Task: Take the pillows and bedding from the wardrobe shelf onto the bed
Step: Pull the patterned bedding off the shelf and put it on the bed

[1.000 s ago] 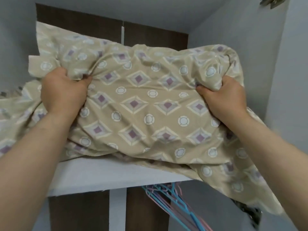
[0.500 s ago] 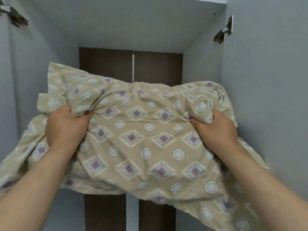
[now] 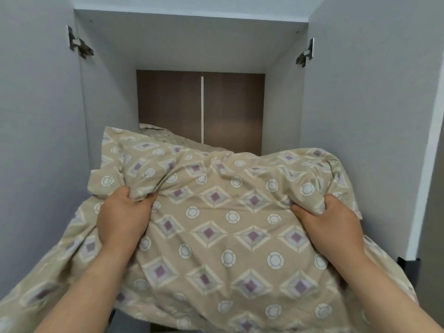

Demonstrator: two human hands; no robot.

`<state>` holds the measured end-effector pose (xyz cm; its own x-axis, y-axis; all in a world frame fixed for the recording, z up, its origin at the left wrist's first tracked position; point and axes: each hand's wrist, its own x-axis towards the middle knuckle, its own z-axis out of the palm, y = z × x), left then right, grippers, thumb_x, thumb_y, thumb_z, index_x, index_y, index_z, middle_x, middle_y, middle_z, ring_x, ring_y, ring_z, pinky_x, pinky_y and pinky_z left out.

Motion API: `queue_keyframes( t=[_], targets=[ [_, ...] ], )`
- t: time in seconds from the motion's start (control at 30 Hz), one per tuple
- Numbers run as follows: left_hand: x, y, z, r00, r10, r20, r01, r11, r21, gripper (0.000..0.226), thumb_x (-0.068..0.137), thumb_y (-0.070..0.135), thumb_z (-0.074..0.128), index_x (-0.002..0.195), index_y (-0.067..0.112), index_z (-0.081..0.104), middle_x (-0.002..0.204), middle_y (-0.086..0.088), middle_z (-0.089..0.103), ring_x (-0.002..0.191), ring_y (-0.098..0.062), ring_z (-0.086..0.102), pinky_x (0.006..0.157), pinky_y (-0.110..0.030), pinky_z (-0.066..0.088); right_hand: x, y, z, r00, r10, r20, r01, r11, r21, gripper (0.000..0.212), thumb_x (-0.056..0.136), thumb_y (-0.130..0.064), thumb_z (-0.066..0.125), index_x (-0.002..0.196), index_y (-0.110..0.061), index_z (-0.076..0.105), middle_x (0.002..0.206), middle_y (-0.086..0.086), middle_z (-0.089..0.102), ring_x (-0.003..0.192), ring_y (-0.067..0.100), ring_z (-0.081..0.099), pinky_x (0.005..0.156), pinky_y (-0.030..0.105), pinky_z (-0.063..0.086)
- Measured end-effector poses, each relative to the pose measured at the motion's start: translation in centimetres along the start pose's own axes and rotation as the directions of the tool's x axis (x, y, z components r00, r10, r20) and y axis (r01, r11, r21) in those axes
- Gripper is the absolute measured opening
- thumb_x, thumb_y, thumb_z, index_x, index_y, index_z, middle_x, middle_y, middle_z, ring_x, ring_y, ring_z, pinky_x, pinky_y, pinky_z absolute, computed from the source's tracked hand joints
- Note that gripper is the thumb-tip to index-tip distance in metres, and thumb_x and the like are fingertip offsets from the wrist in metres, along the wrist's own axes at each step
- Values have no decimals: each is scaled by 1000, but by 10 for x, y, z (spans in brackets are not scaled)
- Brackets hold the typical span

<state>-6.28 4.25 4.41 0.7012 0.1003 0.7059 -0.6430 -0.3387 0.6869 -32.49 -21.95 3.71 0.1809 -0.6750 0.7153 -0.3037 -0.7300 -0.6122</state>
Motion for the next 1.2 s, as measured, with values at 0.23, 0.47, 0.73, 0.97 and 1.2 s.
queue_keyframes(
  t=[0.23, 0.47, 0.73, 0.97, 1.2],
  targets=[
    [-47, -38, -31, 994, -24, 110, 30, 998, -55, 36, 74, 50, 68, 64, 21, 51, 65, -1, 55, 64, -29, 49, 60, -39, 41, -75, -12, -33, 997, 66, 30, -63, 994, -91, 46, 63, -73, 60, 68, -30, 45, 64, -15, 55, 61, 2, 50, 50, 27, 35],
    [-92, -80, -54, 954, -55, 296, 84, 993, -84, 35, 72, 50, 66, 64, 20, 51, 65, -4, 55, 64, -33, 52, 59, -40, 45, -180, -16, -57, 973, 228, -34, -230, 949, -217, 49, 63, -73, 62, 65, -29, 42, 60, -13, 55, 57, 4, 50, 47, 26, 32],
    [-169, -83, -73, 853, -80, 516, 184, 971, -154, 29, 73, 48, 69, 67, 22, 57, 69, 3, 62, 68, -25, 58, 65, -40, 52, -283, -20, -134, 930, 337, -146, -367, 847, -386, 52, 66, -70, 65, 67, -22, 44, 60, -5, 56, 56, 12, 51, 48, 28, 34],
    [-236, -52, -85, 744, 3, 668, 180, 962, -205, 30, 73, 48, 68, 68, 21, 57, 69, 2, 61, 69, -30, 58, 66, -43, 51, -349, -26, -213, 870, 411, -272, -492, 752, -439, 49, 65, -71, 64, 66, -27, 44, 61, -11, 55, 57, 7, 50, 47, 26, 32],
    [-327, 31, -91, 609, 117, 784, 192, 938, -289, 25, 75, 41, 70, 69, 20, 57, 77, -11, 64, 73, -33, 56, 68, -42, 48, -409, -13, -328, 780, 429, -455, -619, 640, -456, 49, 63, -75, 62, 68, -28, 47, 62, -14, 57, 59, 5, 53, 47, 27, 36]
  ],
)
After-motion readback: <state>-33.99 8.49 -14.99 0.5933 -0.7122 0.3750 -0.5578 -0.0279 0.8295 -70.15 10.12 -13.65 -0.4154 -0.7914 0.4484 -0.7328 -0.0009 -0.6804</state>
